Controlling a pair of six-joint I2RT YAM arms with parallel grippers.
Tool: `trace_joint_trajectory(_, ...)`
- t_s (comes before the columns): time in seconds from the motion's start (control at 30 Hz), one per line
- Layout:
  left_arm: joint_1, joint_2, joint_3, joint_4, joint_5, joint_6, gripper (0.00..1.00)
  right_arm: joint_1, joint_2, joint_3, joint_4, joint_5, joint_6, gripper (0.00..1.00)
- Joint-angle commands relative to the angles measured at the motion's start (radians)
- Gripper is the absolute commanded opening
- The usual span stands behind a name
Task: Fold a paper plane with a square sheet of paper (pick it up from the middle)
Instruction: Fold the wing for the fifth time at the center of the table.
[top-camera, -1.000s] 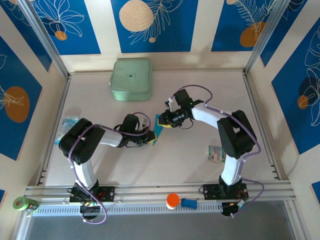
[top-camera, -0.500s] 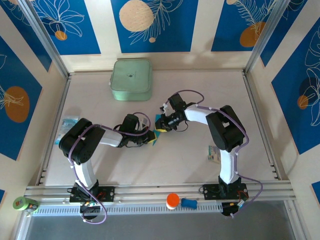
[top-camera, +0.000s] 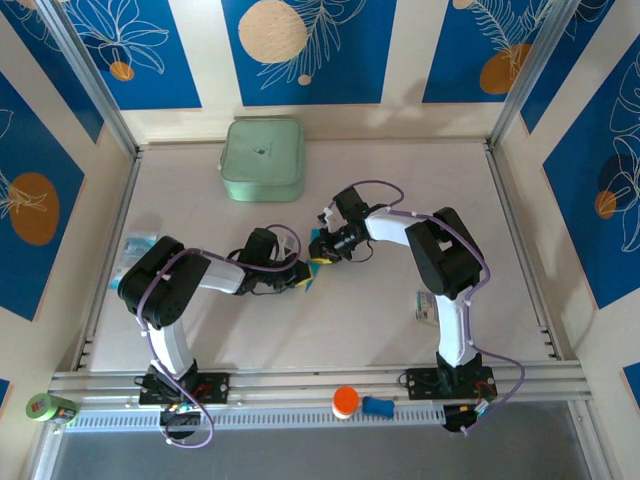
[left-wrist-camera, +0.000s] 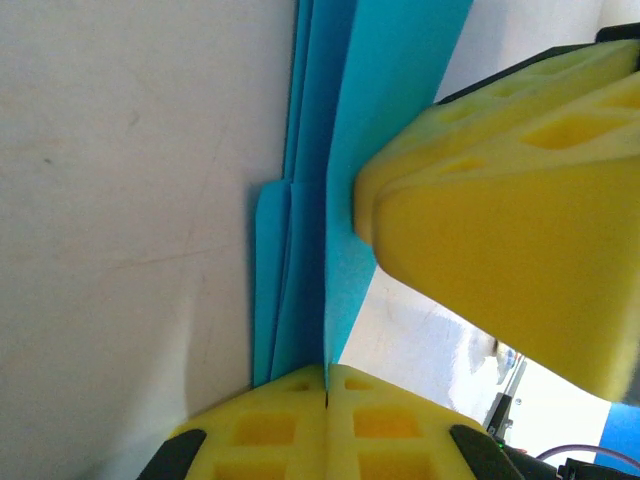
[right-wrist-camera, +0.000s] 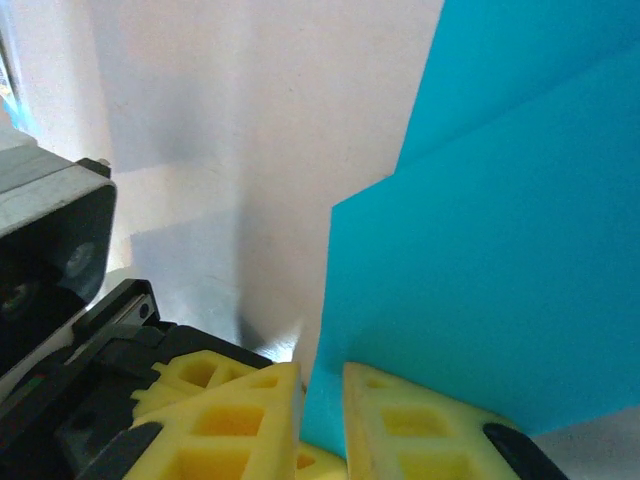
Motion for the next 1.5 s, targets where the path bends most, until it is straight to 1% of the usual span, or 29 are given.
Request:
trace_joint_trajectory(0.0, 0.011, 0.048, -0.023, -0.095, -0.031, -0.002, 0.02, 0.010, 0.019, 0.028, -0.036, -0.016, -0.019, 0.19)
trace_joint_trajectory(0.67, 0.011, 0.039, -0.026, -0.098, -0.031, -0.003, 0.03, 0.011, 0.059, 0.055, -0.096, 0.045, -0.010, 0.18)
trace_joint_trajectory(0.87, 0.011, 0.016, -0.025, -0.099, -0.026, -0.014, 0.07, 0.010, 0.084, 0.073, -0.137, 0.084, -0.008, 0.17)
trace_joint_trajectory(1.13, 0.012, -0.055, -0.025, -0.143, -0.023, -0.016, 0.12, 0.009, 0.119, 0.100, -0.180, 0.112, -0.001, 0.17)
trace_joint_trajectory(1.3, 0.011, -0.100, -0.004, -0.201, -0.026, -0.008, 0.14, 0.008, 0.129, 0.114, -0.195, 0.115, -0.001, 0.16)
trace_joint_trajectory(1.47, 0.007, -0.103, 0.007, -0.236, -0.024, 0.003, 0.14, 0.006, 0.132, 0.114, -0.198, 0.114, 0.002, 0.16)
